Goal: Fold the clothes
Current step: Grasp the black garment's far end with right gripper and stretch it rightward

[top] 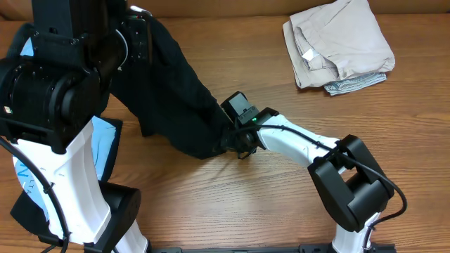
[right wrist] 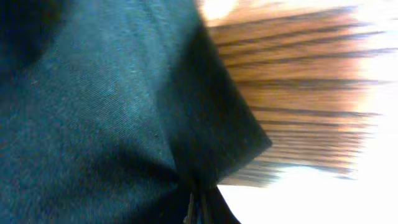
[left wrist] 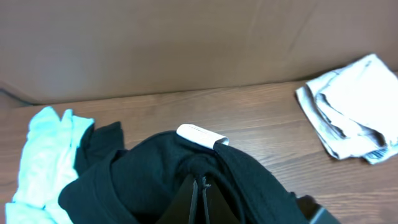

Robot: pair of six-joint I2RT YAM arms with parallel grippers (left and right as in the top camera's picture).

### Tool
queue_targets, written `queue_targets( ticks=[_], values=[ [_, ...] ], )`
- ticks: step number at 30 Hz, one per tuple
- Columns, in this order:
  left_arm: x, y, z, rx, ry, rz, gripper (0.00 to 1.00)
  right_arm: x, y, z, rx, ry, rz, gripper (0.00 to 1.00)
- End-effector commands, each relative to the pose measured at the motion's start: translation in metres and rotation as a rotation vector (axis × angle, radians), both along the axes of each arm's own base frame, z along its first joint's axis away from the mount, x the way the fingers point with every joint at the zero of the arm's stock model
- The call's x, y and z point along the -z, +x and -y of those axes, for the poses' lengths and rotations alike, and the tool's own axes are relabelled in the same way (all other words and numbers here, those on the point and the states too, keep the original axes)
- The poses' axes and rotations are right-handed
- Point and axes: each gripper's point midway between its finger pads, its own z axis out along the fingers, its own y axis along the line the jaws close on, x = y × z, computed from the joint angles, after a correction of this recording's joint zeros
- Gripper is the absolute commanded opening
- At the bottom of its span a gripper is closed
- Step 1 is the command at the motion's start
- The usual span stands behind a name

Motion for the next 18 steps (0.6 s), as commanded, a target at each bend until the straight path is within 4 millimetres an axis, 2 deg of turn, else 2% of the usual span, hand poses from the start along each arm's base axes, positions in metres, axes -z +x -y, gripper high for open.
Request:
queue_targets(
  ticks=[1,5,9,14,17,18],
  values=[
    [-0.001,0.005,-0.017,-0.109,0.015,0.012,0.04,-0.034,0.021,0.022,0.011,0.009,0.072,0.04],
    [-0.002,0.006,-0.028,-0.158,0.042,0.019,0.04,-0.09,0.027,0.073,0.017,-0.013,0.12,0.04],
    [0.003,0.005,-0.038,-0.194,0.077,0.0,0.04,-0.157,0.017,0.131,0.05,-0.026,0.193,0.04],
    [0.007,0.007,-0.042,-0.203,0.099,-0.015,0.04,-0.235,-0.017,0.196,0.136,-0.058,0.32,0.04],
    [0.009,0.007,-0.042,-0.193,0.115,-0.022,0.04,-0.271,-0.046,0.225,0.192,-0.113,0.398,0.04],
    [0.009,0.007,-0.042,-0.192,0.114,-0.022,0.04,-0.277,-0.052,0.229,0.2,-0.127,0.41,0.04]
  ],
)
